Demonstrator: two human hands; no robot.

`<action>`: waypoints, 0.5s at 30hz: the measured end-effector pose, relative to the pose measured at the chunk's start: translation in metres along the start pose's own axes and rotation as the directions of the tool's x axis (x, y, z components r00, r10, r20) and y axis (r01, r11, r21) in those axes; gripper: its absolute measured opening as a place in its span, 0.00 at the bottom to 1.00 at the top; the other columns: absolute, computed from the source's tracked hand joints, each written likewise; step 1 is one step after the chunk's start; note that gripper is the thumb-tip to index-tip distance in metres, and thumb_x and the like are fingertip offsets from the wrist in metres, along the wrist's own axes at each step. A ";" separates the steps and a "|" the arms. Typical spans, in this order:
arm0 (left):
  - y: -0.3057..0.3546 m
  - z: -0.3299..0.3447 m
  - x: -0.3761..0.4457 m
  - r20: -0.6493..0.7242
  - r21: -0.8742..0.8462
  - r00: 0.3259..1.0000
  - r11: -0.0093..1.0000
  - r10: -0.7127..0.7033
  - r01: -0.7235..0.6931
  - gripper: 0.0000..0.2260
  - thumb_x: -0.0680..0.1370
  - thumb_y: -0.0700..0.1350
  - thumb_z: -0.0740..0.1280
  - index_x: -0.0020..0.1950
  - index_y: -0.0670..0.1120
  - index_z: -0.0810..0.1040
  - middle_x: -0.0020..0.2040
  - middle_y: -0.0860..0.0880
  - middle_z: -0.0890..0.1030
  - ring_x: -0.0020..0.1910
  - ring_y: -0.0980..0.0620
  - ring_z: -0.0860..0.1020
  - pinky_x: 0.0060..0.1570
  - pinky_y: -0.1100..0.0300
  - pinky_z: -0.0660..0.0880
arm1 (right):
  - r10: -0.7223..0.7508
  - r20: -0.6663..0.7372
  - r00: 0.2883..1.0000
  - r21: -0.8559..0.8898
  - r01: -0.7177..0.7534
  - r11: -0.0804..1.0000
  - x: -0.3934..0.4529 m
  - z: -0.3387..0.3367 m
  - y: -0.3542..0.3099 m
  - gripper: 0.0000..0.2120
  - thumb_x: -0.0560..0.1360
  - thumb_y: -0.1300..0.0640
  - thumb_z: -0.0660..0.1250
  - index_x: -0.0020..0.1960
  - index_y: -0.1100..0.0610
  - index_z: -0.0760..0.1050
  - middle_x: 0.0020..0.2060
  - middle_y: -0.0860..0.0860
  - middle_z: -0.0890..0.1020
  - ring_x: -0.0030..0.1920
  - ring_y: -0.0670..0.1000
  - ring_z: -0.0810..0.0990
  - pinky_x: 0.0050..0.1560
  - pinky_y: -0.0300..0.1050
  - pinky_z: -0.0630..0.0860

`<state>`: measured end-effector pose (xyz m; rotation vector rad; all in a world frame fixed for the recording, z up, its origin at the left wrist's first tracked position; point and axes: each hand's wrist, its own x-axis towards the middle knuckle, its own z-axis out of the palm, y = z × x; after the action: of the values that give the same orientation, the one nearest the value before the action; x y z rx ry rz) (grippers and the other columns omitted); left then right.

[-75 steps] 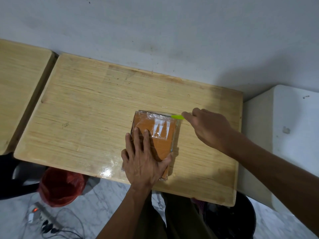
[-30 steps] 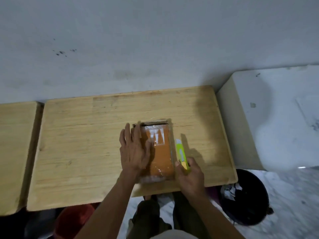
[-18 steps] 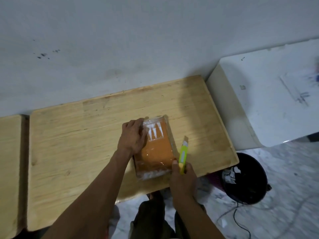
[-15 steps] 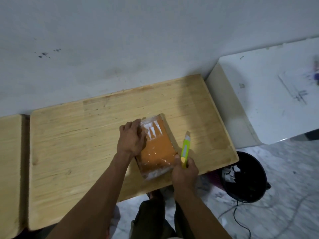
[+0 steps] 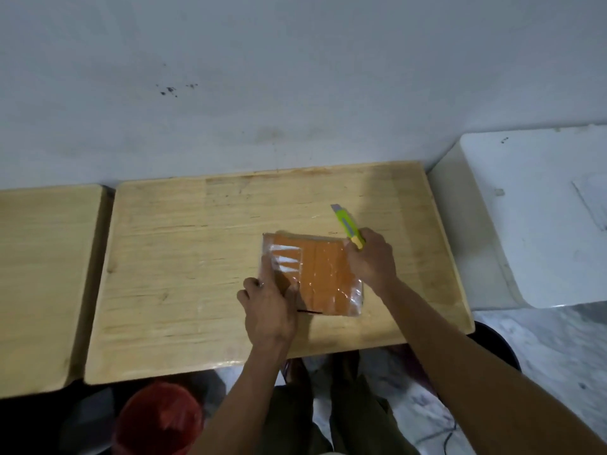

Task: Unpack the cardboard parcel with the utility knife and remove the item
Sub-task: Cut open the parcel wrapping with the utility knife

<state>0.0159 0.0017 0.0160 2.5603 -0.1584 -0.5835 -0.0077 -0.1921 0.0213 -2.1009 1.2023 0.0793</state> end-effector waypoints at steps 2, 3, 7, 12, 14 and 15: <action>0.003 0.006 -0.005 0.015 0.007 1.000 1.000 -0.021 0.021 0.34 0.81 0.55 0.63 0.82 0.58 0.47 0.61 0.39 0.68 0.60 0.36 0.66 0.52 0.50 0.65 | -0.037 0.039 0.999 -0.053 0.039 0.998 0.009 -0.001 -0.003 0.13 0.77 0.48 0.63 0.58 0.54 0.76 0.54 0.58 0.81 0.56 0.63 0.78 0.50 0.50 0.74; 0.004 0.008 -0.006 0.019 0.009 0.999 1.000 -0.030 0.029 0.34 0.81 0.55 0.63 0.82 0.57 0.47 0.61 0.38 0.68 0.60 0.36 0.67 0.53 0.50 0.64 | -0.053 0.055 0.997 -0.072 0.056 0.996 0.012 -0.001 -0.004 0.13 0.77 0.48 0.63 0.58 0.54 0.75 0.54 0.57 0.81 0.56 0.62 0.78 0.49 0.49 0.73; 0.005 0.021 -0.003 0.023 0.042 0.998 0.998 -0.052 0.051 0.33 0.82 0.57 0.60 0.82 0.55 0.47 0.60 0.37 0.69 0.57 0.37 0.67 0.55 0.49 0.64 | -0.077 0.088 0.993 -0.086 0.084 0.993 0.021 0.000 -0.005 0.16 0.78 0.48 0.63 0.62 0.53 0.74 0.55 0.55 0.80 0.57 0.61 0.77 0.50 0.50 0.73; 0.014 0.018 -0.008 0.029 0.069 0.996 0.994 -0.086 0.084 0.34 0.80 0.62 0.60 0.81 0.56 0.48 0.62 0.38 0.67 0.60 0.36 0.67 0.54 0.46 0.68 | -0.066 0.018 0.998 0.095 0.064 0.993 0.019 -0.007 0.002 0.16 0.79 0.49 0.63 0.63 0.56 0.75 0.51 0.54 0.80 0.47 0.53 0.76 0.43 0.42 0.68; 0.017 0.016 -0.010 -0.013 0.125 0.997 0.989 -0.081 0.082 0.35 0.78 0.65 0.61 0.80 0.57 0.51 0.66 0.40 0.65 0.64 0.37 0.65 0.53 0.43 0.73 | -0.021 -0.055 0.998 0.138 0.029 0.990 0.009 -0.014 0.009 0.15 0.80 0.48 0.62 0.61 0.55 0.75 0.50 0.53 0.80 0.47 0.53 0.78 0.43 0.42 0.68; 0.018 0.015 -0.009 -0.036 0.146 0.997 0.987 -0.065 0.070 0.35 0.77 0.66 0.61 0.79 0.56 0.53 0.70 0.40 0.63 0.67 0.37 0.63 0.54 0.41 0.74 | -0.003 -0.096 0.995 0.145 0.017 0.989 0.002 -0.018 0.013 0.14 0.80 0.47 0.62 0.59 0.55 0.75 0.48 0.52 0.81 0.46 0.54 0.79 0.42 0.43 0.69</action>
<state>0.0010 -0.0187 0.0163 2.7258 -0.1076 -0.5762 -0.0222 -0.2089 0.0271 -2.0016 1.2155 -0.1125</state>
